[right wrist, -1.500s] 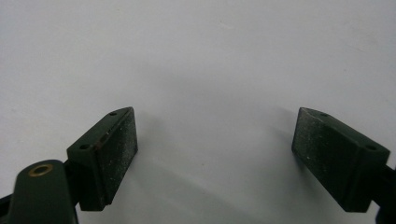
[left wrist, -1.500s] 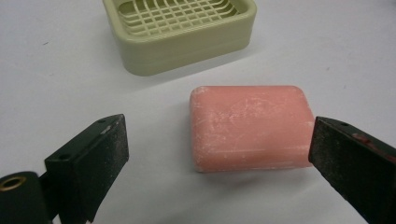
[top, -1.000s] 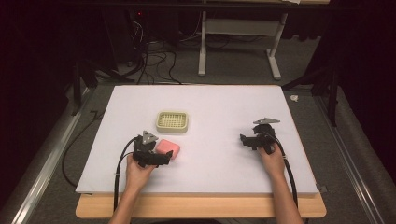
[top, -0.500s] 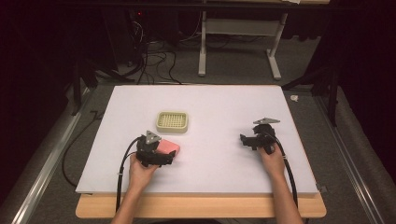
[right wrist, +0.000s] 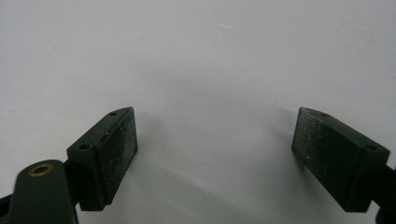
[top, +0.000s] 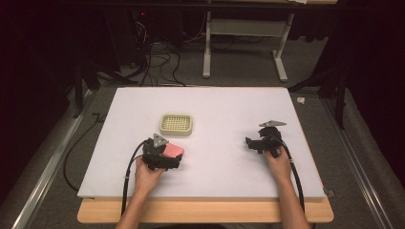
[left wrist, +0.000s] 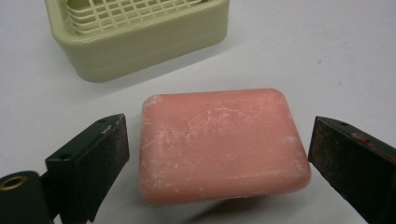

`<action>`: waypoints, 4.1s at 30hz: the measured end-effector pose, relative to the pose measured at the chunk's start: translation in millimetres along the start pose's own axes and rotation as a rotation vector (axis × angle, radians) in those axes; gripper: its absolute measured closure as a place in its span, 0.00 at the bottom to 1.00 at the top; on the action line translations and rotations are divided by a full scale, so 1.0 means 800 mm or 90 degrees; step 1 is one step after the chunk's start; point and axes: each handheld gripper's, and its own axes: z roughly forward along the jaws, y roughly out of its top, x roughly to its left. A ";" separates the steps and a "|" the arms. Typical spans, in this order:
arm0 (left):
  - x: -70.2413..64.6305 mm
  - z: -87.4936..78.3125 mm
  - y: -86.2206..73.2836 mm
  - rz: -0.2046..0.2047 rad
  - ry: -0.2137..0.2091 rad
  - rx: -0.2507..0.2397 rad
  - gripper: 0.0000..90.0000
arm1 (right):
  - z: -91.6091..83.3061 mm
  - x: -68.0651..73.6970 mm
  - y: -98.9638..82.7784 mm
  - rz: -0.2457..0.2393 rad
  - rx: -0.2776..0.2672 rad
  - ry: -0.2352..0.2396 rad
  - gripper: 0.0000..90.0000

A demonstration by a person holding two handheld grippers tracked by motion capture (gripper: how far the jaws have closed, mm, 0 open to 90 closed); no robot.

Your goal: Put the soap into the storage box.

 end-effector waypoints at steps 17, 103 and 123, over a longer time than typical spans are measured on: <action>-0.003 0.010 -0.001 0.000 0.004 0.012 0.08 | 0.000 0.000 0.000 0.000 0.000 0.000 0.16; -0.007 0.001 -0.003 0.006 -0.001 0.012 0.16 | 0.000 0.000 0.000 0.000 0.000 0.000 0.17; -0.015 -0.024 0.013 0.016 -0.026 -0.018 0.16 | 0.000 0.000 0.000 0.000 0.000 0.000 0.16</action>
